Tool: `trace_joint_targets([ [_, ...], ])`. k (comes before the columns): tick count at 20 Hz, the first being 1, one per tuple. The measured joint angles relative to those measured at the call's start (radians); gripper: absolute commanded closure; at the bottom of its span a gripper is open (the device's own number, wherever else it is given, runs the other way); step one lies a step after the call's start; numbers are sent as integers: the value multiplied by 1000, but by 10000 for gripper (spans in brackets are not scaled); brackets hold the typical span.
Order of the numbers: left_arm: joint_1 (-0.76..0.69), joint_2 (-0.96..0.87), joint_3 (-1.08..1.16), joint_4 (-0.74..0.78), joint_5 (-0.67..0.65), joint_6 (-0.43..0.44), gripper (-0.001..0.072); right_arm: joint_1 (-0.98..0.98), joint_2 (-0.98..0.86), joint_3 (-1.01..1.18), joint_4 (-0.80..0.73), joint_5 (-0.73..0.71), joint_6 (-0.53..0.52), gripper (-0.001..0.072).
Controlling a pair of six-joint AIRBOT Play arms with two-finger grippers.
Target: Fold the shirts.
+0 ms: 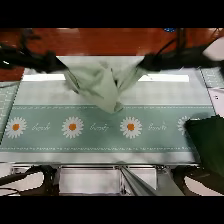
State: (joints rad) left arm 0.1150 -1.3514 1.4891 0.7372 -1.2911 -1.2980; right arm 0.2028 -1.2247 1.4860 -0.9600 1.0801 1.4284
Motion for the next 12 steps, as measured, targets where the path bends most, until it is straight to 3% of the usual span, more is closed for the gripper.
trace_joint_targets([
  [5,97,233,236,-33,40,-15,688,-37,109,414,-161,182,33,691],
  [8,132,390,296,-4,51,-3,688,-42,218,505,-231,253,42,691],
  [12,148,565,293,101,-41,-1,688,-45,341,524,-326,366,61,691],
])
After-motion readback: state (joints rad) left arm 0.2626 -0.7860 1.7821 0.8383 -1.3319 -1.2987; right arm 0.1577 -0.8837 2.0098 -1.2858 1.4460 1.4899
